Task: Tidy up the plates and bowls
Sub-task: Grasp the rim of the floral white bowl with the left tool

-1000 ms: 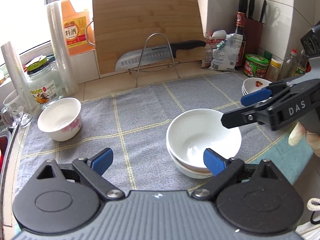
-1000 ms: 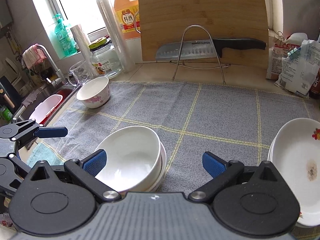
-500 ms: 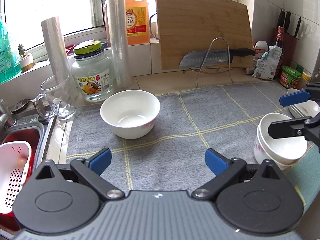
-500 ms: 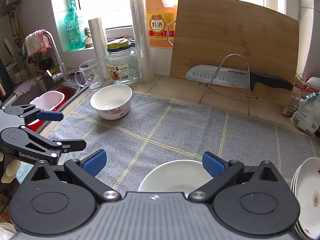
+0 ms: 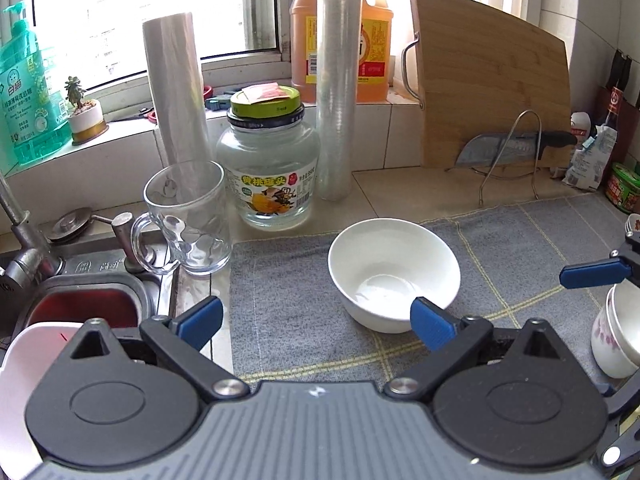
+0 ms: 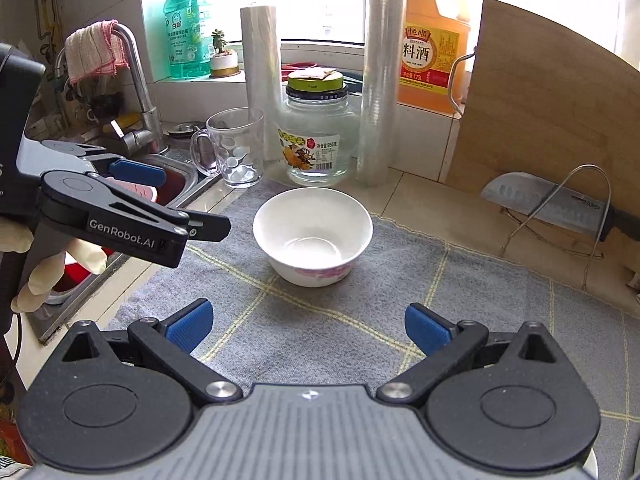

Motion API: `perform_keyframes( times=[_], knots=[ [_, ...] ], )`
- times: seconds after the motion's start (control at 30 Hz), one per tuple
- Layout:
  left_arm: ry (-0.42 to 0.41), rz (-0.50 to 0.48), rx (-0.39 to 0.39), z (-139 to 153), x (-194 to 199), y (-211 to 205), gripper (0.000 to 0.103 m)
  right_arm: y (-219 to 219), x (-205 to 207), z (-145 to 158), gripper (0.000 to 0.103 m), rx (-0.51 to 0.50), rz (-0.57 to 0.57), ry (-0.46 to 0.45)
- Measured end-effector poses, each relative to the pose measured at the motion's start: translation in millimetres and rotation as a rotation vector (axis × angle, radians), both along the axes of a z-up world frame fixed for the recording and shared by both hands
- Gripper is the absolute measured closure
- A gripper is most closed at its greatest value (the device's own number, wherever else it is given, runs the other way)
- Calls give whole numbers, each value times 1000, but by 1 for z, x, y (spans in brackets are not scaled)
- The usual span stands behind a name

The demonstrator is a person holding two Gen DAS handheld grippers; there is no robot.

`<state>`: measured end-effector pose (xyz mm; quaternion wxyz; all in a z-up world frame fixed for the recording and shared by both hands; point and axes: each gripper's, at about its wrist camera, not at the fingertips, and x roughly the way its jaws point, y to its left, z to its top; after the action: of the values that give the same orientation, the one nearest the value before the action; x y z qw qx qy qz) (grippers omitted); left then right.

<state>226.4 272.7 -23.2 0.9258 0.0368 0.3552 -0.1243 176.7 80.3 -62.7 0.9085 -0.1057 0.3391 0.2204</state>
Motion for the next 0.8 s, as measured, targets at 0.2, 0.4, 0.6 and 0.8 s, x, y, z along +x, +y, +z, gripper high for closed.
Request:
perform_keyframes(
  times=[0.2,0.4,0.6,0.8],
  knots=[
    [12,-53,-21,-1,31,-2,3,21,18,-9,0,-47,-8,-5],
    [36,-138,-7,-12,62,-16,3,31,31,-19,0,-121,-39,-28],
    [79,-202,3,-27,84,-24,7,39,48,-33,0,-134,-40,-1],
    [142,-235,-58,-40,102,-26,25,46,63,-42,0,-152,-34,7]
  ],
)
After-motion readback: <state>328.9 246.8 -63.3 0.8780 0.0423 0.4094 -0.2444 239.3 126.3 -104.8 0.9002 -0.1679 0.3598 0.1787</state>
